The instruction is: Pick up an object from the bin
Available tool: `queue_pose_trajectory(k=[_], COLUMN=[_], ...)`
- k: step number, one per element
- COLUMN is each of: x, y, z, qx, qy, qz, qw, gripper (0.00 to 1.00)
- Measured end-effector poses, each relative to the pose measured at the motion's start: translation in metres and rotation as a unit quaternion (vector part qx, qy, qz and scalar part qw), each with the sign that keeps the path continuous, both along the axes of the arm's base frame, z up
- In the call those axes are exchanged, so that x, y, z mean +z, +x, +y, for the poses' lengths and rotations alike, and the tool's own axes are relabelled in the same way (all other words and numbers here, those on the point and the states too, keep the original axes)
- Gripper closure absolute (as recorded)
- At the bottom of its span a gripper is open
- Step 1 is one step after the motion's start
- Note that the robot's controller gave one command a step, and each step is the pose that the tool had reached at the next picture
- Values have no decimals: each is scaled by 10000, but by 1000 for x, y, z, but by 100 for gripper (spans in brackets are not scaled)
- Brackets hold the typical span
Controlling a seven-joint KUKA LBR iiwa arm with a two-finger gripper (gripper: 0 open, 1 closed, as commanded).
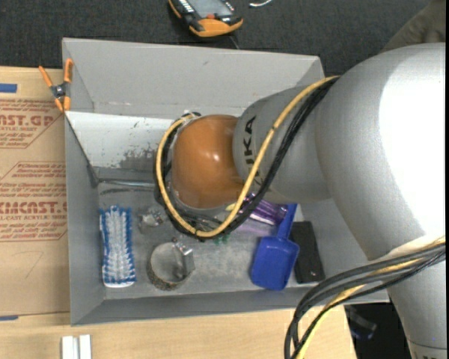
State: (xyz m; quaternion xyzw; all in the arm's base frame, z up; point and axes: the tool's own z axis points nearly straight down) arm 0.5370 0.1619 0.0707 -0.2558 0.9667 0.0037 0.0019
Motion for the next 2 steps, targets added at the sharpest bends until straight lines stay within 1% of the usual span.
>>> queue_pose_trajectory(k=[1,2], x=[0,-1], y=[12,0], z=[43,-5], qx=[1384,2017], qy=[-24,-12], qz=[-12,-40], qw=[9904,9794], gripper=[0,100])
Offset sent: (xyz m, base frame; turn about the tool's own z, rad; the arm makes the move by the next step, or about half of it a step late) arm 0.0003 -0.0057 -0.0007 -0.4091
